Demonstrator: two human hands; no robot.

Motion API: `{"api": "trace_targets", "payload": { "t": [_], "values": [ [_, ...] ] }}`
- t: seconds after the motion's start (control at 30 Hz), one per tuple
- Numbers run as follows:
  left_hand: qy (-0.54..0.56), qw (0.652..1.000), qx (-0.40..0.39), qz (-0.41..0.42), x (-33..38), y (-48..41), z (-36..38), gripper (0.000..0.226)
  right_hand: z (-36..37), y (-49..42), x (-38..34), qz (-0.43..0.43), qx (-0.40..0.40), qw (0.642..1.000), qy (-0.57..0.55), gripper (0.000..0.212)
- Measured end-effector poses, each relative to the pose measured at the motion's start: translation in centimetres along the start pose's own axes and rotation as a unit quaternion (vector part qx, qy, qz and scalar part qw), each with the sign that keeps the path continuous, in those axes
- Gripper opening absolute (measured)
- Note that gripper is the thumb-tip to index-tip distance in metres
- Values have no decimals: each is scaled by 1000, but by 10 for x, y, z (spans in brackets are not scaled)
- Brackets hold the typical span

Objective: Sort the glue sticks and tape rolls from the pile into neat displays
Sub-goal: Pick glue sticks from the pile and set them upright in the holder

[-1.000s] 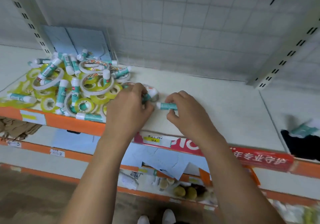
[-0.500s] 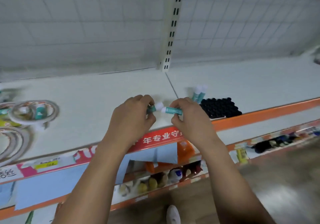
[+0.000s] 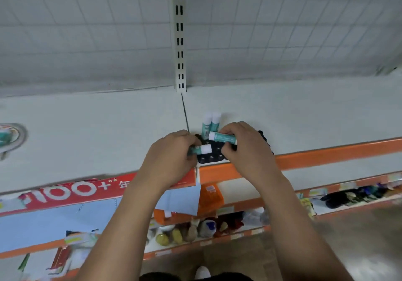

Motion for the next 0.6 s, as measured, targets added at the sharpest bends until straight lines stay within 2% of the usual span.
{"api": "trace_targets", "payload": {
  "t": [0.23,0.33,0.43,0.6],
  "values": [
    [61,998,-10,-18,4,-4,8,26,9,-2,-3,-29,-21,999,-23,30],
    [82,996,24,-37,-3,-5,1,15,12,-2,-7,-38,-31,999,-21,30],
    [94,991,78,-52,-7,-7,-10,13,12,-2,-10,-48,-31,998,-18,27],
    [94,992,63,-63,-5,-11,-5,13,15,2,-12,-51,-43,997,-29,27]
  ]
}}
Point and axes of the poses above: each hand's wrist, its own y-axis away from the middle knuckle, its own z-axis out of the palm, x = y × z, the point moved 10 cm from there along -y, towards the middle knuckle, and after that the axes turned 4 degrees about z, right-handed, at the moved point
